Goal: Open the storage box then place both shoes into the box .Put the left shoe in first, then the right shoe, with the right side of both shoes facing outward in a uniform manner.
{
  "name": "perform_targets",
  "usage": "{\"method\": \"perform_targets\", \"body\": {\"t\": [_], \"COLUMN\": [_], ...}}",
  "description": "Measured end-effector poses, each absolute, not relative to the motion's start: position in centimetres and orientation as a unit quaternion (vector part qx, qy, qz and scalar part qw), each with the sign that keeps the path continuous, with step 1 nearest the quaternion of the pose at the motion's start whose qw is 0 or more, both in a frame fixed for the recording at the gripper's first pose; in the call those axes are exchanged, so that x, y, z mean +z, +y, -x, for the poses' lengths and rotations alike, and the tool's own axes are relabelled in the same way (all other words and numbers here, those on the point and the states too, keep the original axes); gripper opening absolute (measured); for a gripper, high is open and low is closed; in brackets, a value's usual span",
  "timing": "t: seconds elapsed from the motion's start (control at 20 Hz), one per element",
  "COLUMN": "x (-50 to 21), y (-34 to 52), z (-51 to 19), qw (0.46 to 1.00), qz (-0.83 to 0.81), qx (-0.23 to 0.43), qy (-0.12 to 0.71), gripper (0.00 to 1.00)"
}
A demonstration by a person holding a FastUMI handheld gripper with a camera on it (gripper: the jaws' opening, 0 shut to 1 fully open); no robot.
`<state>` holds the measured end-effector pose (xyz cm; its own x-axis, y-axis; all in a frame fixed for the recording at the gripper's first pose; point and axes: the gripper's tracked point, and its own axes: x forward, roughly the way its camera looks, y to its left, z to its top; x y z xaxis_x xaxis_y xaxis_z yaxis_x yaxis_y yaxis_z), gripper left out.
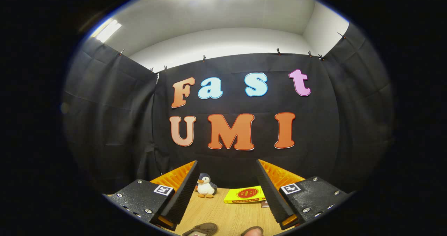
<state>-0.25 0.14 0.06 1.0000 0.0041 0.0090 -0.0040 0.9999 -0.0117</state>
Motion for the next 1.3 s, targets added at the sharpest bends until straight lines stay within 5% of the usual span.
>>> {"method": "perform_targets", "body": {"t": [0.7,1.0,1.3], "x": [-3.4,-8.8,-17.2], "y": [2.9,7.4,15.2], "z": [0.5,1.2,3.5], "qw": [0.998,0.983,0.913], "qz": [0.021,-0.024,-0.135], "qx": [0.04,0.116,0.231], "qy": [0.051,0.14,0.309], "gripper": [0.96,0.96,0.95]}}
